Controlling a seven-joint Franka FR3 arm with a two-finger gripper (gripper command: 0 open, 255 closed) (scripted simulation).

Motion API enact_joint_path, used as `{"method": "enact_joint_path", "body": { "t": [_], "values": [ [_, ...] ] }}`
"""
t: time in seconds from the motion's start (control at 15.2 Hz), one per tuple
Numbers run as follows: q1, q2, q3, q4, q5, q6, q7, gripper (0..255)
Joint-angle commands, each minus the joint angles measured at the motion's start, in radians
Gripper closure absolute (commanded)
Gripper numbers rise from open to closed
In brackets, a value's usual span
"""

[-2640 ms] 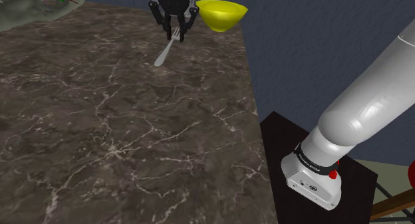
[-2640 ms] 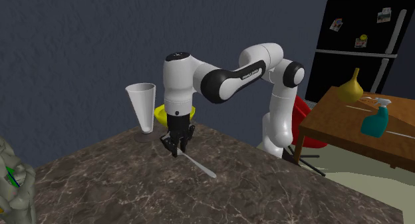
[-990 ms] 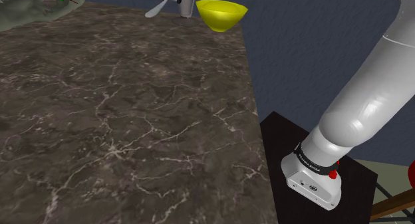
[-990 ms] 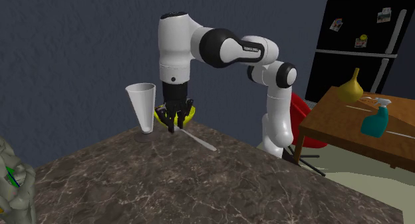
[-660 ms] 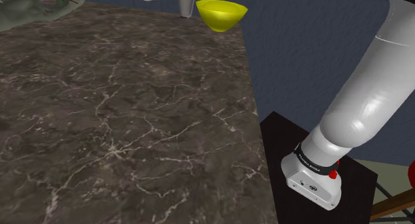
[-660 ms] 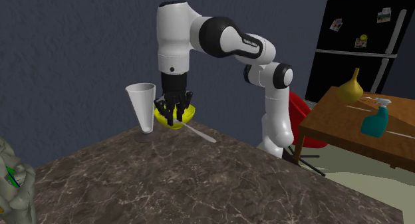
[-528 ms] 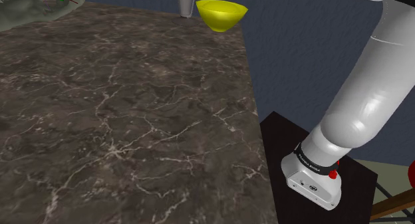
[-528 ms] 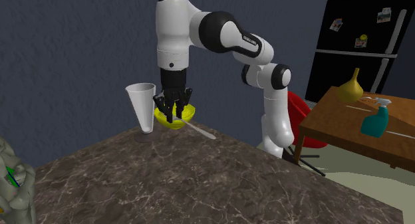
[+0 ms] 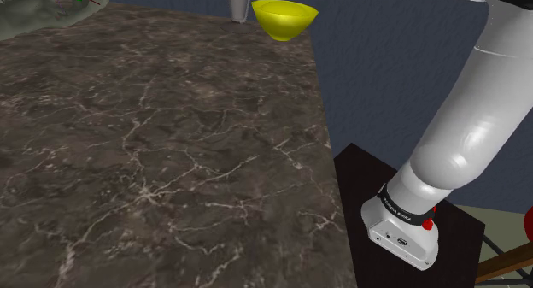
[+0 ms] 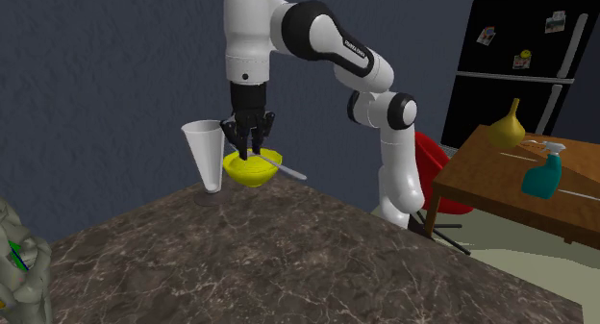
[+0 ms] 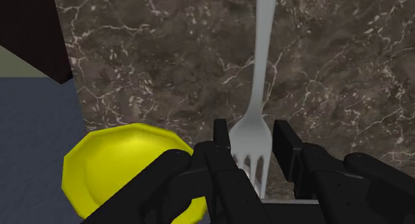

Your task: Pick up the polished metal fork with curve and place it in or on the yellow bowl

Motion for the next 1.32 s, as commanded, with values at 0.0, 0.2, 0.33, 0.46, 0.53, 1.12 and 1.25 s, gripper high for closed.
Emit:
{"method": "enact_joint_path", "body": {
  "t": [0.0,0.2,0.33,0.46,0.53,1.12,1.25],
  "values": [
    [-0.066,-0.059,-0.023,-0.076,0.045,0.032,-0.065,255],
    [-0.129,-0.105,-0.064,-0.125,0.080,0.050,-0.153,255],
    [-0.166,-0.126,-0.090,-0.147,0.097,0.058,-0.210,255],
    [-0.199,-0.140,-0.117,-0.162,0.108,0.064,-0.266,255],
    [-0.214,-0.145,-0.130,-0.167,0.113,0.066,-0.292,255],
    [-0.287,-0.206,-0.199,-0.310,0.151,0.161,-0.418,255],
    [-0.290,-0.226,-0.203,-0.361,0.159,0.194,-0.423,255]
  ]
}}
